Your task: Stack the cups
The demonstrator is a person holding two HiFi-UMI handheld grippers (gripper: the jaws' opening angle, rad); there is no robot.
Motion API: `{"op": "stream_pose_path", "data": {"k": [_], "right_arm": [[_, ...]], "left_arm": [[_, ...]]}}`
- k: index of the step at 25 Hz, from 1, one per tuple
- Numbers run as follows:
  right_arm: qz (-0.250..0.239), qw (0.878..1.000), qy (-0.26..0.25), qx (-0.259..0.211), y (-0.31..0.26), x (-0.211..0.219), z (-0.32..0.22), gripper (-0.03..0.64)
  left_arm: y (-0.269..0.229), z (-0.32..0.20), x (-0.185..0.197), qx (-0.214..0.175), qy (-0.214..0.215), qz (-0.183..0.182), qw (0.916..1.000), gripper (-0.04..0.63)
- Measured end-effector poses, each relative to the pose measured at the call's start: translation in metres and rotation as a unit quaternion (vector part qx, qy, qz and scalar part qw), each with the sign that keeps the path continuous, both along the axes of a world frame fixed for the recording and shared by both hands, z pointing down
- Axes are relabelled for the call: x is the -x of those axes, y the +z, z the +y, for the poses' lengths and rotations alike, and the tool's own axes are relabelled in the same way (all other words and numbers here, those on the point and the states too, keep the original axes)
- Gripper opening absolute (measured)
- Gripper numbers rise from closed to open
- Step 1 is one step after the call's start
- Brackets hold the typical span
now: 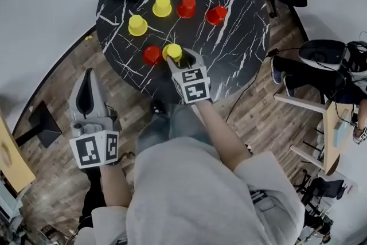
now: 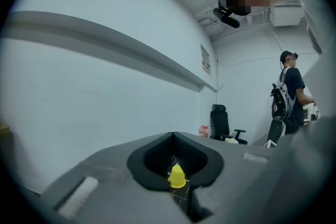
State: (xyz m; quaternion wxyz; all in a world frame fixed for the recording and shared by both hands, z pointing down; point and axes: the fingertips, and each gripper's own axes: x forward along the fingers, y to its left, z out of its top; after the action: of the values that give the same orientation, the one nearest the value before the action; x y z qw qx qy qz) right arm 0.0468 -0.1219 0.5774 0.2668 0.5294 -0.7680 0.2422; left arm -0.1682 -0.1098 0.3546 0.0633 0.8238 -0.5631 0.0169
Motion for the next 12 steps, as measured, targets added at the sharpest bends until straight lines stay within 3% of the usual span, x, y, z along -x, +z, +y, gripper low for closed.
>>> {"op": "stream_pose_path", "data": {"k": [5, 7, 12], "right_arm": [[0.0, 1.0, 0.002, 0.002, 0.001, 0.002, -0.001, 0.222], [-0.013, 1.0, -0.004, 0.003, -0.001, 0.005, 0.001, 0.261], [-0.059, 0.998, 0.005, -0.022, -0.026, 0.004, 0.0, 0.268]], "left_arm": [[0.002, 0.0, 0.004, 0.001, -0.004, 0.002, 1.0, 0.006], [0.005, -0.001, 0.002, 0.004, 0.002, 0.002, 1.0, 0.006], [0.033, -0.017, -0.019, 0.037, 0.049, -0.012, 0.998, 0.022]]}}
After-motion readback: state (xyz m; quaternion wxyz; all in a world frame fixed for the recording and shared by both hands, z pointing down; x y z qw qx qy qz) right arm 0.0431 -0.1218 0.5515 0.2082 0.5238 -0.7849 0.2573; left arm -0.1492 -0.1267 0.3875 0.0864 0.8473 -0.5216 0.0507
